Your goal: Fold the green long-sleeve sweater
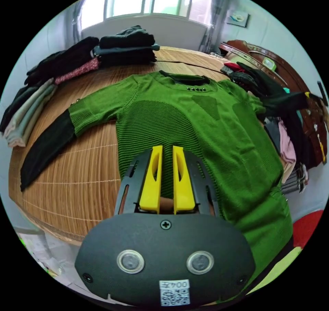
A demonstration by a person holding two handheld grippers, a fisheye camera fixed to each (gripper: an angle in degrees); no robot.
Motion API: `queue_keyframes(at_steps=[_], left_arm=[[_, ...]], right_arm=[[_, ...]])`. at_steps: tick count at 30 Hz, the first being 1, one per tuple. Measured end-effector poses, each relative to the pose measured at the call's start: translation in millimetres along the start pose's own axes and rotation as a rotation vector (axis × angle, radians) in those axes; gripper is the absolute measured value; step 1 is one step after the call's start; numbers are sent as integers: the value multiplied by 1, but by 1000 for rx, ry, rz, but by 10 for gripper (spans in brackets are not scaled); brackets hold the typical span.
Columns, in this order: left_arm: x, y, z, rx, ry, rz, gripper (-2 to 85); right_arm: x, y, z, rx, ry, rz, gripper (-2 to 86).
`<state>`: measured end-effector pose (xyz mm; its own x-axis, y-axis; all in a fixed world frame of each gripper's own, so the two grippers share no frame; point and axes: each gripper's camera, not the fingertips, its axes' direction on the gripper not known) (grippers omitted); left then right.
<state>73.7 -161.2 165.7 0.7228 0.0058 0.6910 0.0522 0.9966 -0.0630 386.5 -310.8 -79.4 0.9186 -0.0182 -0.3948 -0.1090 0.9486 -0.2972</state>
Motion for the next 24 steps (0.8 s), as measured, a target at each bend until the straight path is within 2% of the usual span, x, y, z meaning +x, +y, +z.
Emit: queue_keyframes(at_steps=[6,8,11,14,16,19,24], left_arm=[[-5,14,-48,106,124,-115,9],[-4,29,-70,153,226,-148,5],[-2,54,-90,197,349,-197,4],[3,78,-98,180,358,-181,3],[4,91,-101,164,329,-169,3],[-3,111,-105,152,333,-190,3],[-19,133,-107,152,371,-244,3]], right_arm=[[9,9,-22,88,-69,105,-7],[20,19,-12,86,-85,184,-7],[43,39,0,153,-224,343,-7],[52,48,1,247,-406,457,-7],[41,39,-3,283,-452,469,-7],[2,4,-13,304,-503,441,-7],[-129,-87,2,206,-490,264,-6]])
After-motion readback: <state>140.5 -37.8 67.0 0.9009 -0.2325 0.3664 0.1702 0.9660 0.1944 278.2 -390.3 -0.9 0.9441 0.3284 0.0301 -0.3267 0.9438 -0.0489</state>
